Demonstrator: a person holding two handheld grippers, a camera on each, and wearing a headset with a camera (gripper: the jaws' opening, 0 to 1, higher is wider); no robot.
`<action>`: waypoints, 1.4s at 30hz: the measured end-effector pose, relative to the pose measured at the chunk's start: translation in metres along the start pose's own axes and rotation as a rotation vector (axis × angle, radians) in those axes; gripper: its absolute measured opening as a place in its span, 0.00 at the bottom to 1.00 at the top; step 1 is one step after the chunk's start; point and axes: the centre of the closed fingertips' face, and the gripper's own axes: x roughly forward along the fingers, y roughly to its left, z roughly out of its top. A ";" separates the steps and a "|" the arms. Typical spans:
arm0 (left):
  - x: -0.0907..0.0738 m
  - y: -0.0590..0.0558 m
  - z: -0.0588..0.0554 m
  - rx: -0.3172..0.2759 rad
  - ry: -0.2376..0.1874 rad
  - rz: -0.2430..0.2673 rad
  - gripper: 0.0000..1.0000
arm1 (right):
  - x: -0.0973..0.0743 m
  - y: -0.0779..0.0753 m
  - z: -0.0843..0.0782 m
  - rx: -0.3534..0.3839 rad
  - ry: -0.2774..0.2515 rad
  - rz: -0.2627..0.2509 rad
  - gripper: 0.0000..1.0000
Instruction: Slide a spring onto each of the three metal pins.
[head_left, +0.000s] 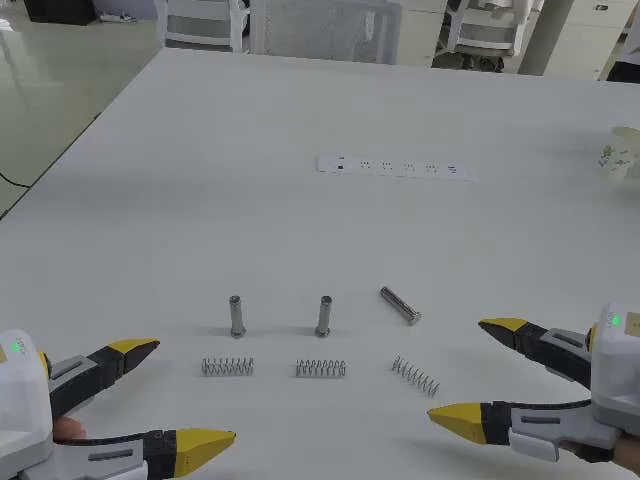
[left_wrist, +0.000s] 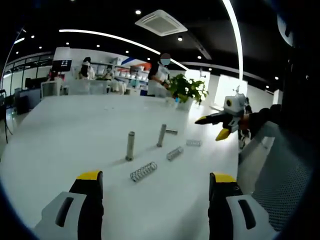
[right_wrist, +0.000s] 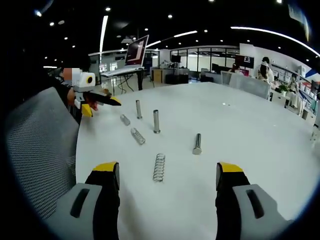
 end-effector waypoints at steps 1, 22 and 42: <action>0.000 0.000 0.000 -0.001 -0.001 -0.001 0.83 | 0.000 0.000 0.000 0.001 0.000 0.000 0.78; -0.001 0.000 -0.002 -0.003 0.005 0.000 0.83 | 0.001 0.003 -0.003 -0.005 0.018 0.003 0.78; -0.002 0.001 -0.002 -0.003 0.004 0.001 0.83 | 0.001 0.002 -0.004 -0.004 0.021 0.003 0.78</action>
